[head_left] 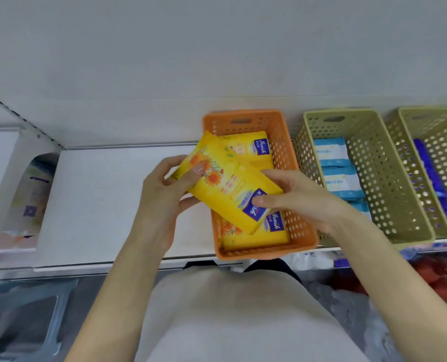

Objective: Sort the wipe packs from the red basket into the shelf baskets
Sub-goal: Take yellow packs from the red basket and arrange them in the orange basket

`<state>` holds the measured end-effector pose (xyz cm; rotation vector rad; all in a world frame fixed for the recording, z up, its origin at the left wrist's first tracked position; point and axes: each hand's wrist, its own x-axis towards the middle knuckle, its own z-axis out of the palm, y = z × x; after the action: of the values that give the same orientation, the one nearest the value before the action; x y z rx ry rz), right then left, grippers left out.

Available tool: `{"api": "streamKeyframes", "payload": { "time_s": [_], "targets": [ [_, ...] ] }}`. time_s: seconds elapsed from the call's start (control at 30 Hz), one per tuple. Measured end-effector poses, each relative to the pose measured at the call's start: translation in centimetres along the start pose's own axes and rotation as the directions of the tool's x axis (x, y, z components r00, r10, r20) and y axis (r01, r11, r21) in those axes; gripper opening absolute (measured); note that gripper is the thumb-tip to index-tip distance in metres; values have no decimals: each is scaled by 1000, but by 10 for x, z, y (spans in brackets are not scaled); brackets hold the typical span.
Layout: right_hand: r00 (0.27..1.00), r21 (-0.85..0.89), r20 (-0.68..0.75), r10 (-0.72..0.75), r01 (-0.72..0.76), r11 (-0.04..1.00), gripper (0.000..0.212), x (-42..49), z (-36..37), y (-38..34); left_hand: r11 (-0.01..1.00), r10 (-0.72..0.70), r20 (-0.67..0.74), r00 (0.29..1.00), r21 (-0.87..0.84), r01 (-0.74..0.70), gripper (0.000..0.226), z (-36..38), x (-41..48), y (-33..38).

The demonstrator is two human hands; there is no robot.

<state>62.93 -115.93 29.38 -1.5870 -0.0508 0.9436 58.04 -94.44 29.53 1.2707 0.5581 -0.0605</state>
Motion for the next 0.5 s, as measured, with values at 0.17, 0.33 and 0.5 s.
{"api": "streamKeyframes", "payload": {
  "time_s": [0.17, 0.33, 0.5],
  "targets": [
    [822, -313, -535, -194, 21, 949, 50, 23, 10, 15, 1000, 4, -17, 1000, 20, -4, 17, 0, 14, -3],
    [753, -63, -642, -145, 136, 989, 41, 32, 28, 21, 999, -32, -59, 998, -32, 30, 17, 13, 18, -20],
    [795, 497, -574, 196, 148, 855, 34, 52, 15, 25, 927, 137, -127, 982, 367, -81, 18, 21, 38, -32]
  ]
}}
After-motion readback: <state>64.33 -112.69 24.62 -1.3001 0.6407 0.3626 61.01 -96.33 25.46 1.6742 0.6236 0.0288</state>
